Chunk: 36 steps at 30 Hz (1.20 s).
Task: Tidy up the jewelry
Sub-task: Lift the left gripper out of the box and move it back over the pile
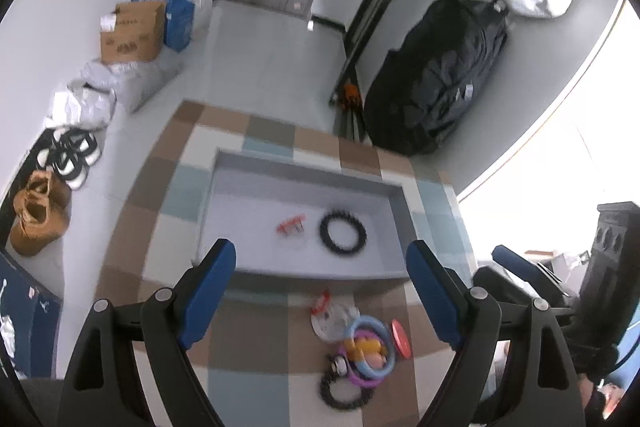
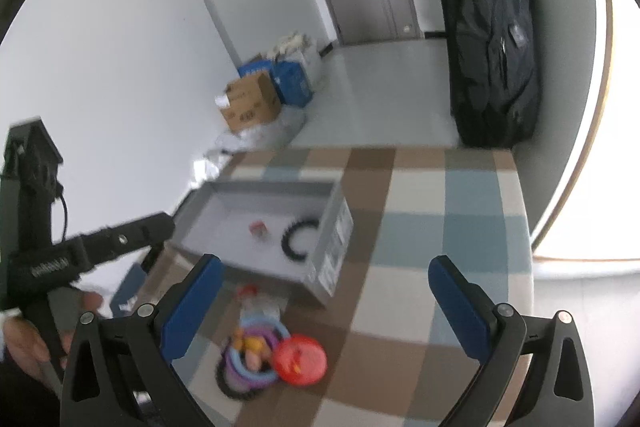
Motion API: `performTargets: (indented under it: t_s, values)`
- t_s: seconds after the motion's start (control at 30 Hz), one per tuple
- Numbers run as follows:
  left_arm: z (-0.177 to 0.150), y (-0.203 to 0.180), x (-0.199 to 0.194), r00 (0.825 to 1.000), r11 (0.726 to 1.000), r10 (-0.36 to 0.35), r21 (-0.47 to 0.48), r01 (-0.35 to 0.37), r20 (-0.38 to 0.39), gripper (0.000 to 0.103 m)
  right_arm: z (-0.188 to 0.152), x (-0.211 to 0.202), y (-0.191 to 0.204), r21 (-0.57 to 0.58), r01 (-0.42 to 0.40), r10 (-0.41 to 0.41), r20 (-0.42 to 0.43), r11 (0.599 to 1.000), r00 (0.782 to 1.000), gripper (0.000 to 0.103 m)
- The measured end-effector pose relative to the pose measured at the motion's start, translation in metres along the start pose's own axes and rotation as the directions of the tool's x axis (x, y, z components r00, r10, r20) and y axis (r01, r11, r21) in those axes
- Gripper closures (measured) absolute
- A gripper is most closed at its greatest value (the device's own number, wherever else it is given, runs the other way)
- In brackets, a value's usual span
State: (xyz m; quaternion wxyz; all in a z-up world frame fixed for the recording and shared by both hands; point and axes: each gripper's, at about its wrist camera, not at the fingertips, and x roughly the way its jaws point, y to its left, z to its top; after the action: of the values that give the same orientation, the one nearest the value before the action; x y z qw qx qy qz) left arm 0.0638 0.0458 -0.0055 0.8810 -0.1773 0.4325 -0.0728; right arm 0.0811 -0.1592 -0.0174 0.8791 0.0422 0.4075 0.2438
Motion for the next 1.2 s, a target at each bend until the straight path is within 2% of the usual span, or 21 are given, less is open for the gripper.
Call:
performTargets:
  t_s: [0.13,0.27,0.57,0.73,0.87,1.07,1.1,1.13,1.2]
  values:
    - [-0.007,-0.003,-0.002,1.000,1.000,0.001,0.003,-0.001,-0.016,0.019,-0.014,0.003,-0.001,-0.024,0.010,-0.011,-0.061,1.000,0.998,0.000]
    - [-0.019,-0.001,-0.003,0.999,1.000,0.025,-0.013,-0.025,-0.027,0.019,-0.026,0.004,0.000,-0.042,-0.021,0.016,-0.112,0.999,0.994,0.000]
    - [-0.043,0.006,0.009,0.992,0.997,0.069,-0.012,-0.071,-0.104,0.019,-0.047,0.019,0.007,-0.122,-0.077,0.047,-0.233,0.989,0.971,0.003]
    - [-0.050,0.002,0.012,0.987,0.996,0.090,0.040,-0.086,-0.131,0.019,-0.060,0.034,0.010,-0.213,-0.083,0.013,-0.309,0.973,0.951,0.031]
    - [-0.054,0.001,0.015,0.982,0.993,0.105,0.063,-0.096,-0.155,0.019,-0.064,0.038,0.012,-0.250,-0.069,-0.012,-0.307,0.966,0.952,0.034]
    - [-0.055,0.005,0.013,0.982,0.995,0.093,0.049,-0.086,-0.165,0.019,-0.067,0.036,0.030,-0.357,-0.056,-0.039,-0.254,0.932,0.966,0.049]
    - [-0.054,0.006,0.014,0.981,0.995,0.093,0.043,-0.087,-0.168,0.019,-0.068,0.035,0.032,-0.373,-0.057,-0.040,-0.248,0.926,0.968,0.061]
    - [-0.055,0.007,0.014,0.981,0.995,0.094,0.039,-0.089,-0.169,0.019,-0.069,0.035,0.035,-0.388,-0.056,-0.045,-0.247,0.920,0.968,0.078]
    - [-0.054,0.010,0.015,0.980,0.996,0.094,0.025,-0.091,-0.173,0.019,-0.072,0.035,0.040,-0.438,-0.021,-0.086,-0.223,0.899,0.971,0.093]
